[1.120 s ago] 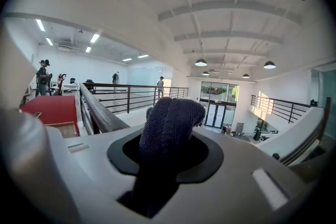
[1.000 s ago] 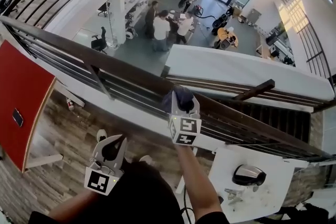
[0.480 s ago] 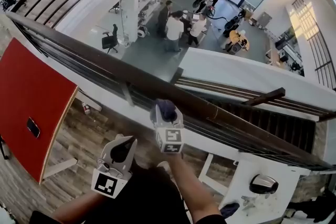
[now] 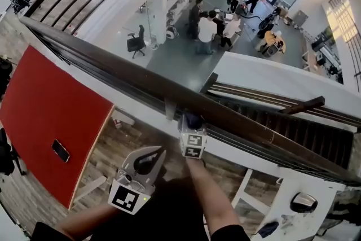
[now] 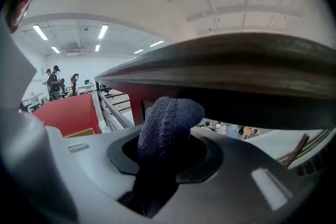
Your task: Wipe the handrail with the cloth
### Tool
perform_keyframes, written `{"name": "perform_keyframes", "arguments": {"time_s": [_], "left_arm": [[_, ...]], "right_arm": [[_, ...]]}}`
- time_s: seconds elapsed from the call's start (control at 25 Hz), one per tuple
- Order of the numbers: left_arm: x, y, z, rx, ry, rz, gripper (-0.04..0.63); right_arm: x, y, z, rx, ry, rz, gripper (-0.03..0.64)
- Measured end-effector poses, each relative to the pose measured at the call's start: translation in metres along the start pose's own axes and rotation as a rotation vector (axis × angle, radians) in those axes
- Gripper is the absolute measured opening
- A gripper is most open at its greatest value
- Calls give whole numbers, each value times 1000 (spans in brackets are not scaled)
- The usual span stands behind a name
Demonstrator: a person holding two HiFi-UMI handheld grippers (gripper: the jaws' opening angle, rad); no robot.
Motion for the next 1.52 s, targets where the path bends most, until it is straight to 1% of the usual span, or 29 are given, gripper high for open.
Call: {"name": "perform_keyframes", "arguments": {"time_s": [0.16,0.24,0.32,0.44,0.6,0.76,0.84,0.92,1.08,1.16,1.36,1.52], "left_arm": [[-21,-3,0,2,-24,17,-2],[-26,-2,0,7,-37,19,-2],[-27,-3,-1,-8,-24,9,-2],[-31,-8,-7,-53,17,5,-2],[-47,-17,-14,-76,23,51,-2],[-57,-21,-17,-77,1,93,-2],[-60,-22,-17,-61,-19,113,-2],[-60,-20,-17,-50,-32,117,-2],[-56,-15,-18,-57,-42,96,-2],[-53,-14,-17,-52,-47,94,-2],[-46,-11,-19,-56,-67,93,-2],[-39,-8,-18,-50,-76,112,-2]], "right_arm": [[-2,25,-16,-47,12,-18,129],[-1,32,-22,-60,32,-12,129],[6,39,-30,-73,61,-7,129],[17,51,-40,-98,89,-7,129],[12,66,-51,-132,81,1,128],[15,73,-56,-149,64,-29,127],[15,73,-56,-153,50,-36,127],[15,73,-58,-157,32,-34,127],[19,67,-60,-170,7,-38,127],[25,63,-60,-173,17,-55,127],[41,49,-68,-176,83,-93,127],[51,42,-71,-182,77,-91,127]]}}
Point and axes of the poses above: the fingertips, and each gripper's own axes: y forward along the fingers, x to its right, z out of its top, the point moved 5 cm from there along -y, backward along the fingers, and after that the axes turned 9 degrees about x, right-handed, at the moved point
